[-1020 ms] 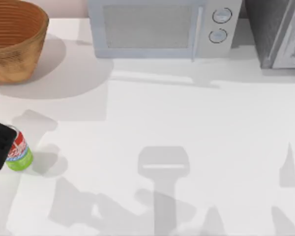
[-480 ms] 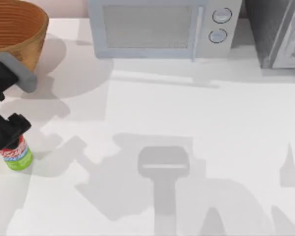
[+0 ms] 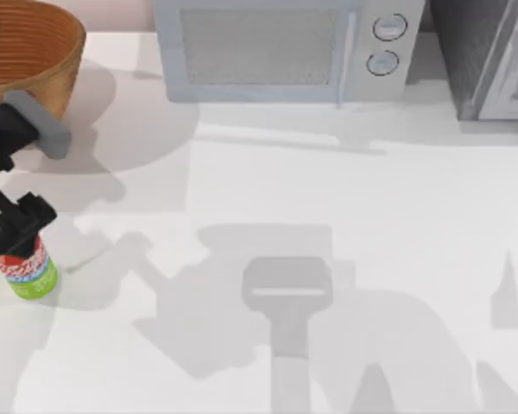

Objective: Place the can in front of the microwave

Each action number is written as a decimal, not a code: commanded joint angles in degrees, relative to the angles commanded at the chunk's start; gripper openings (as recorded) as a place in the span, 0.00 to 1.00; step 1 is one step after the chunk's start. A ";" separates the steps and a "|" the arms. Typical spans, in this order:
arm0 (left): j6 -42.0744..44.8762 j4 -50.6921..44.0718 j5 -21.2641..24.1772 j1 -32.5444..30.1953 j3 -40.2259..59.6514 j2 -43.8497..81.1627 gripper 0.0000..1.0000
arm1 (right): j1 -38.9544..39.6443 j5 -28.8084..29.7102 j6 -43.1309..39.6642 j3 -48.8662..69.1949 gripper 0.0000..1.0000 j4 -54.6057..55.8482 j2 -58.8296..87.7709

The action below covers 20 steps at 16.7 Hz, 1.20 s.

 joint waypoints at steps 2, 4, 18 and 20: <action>0.16 0.94 0.03 -0.16 -0.90 0.37 1.00 | 0.00 0.00 0.00 0.00 1.00 0.00 0.00; 0.20 4.25 0.04 -0.19 -3.33 1.28 1.00 | 0.00 0.00 0.00 0.00 1.00 0.00 0.00; 0.24 13.23 0.05 -0.18 -9.61 3.77 0.62 | 0.00 0.00 0.00 0.00 1.00 0.00 0.00; 0.24 13.23 0.05 -0.18 -9.61 3.77 0.47 | 0.00 0.00 0.00 0.00 1.00 0.00 0.00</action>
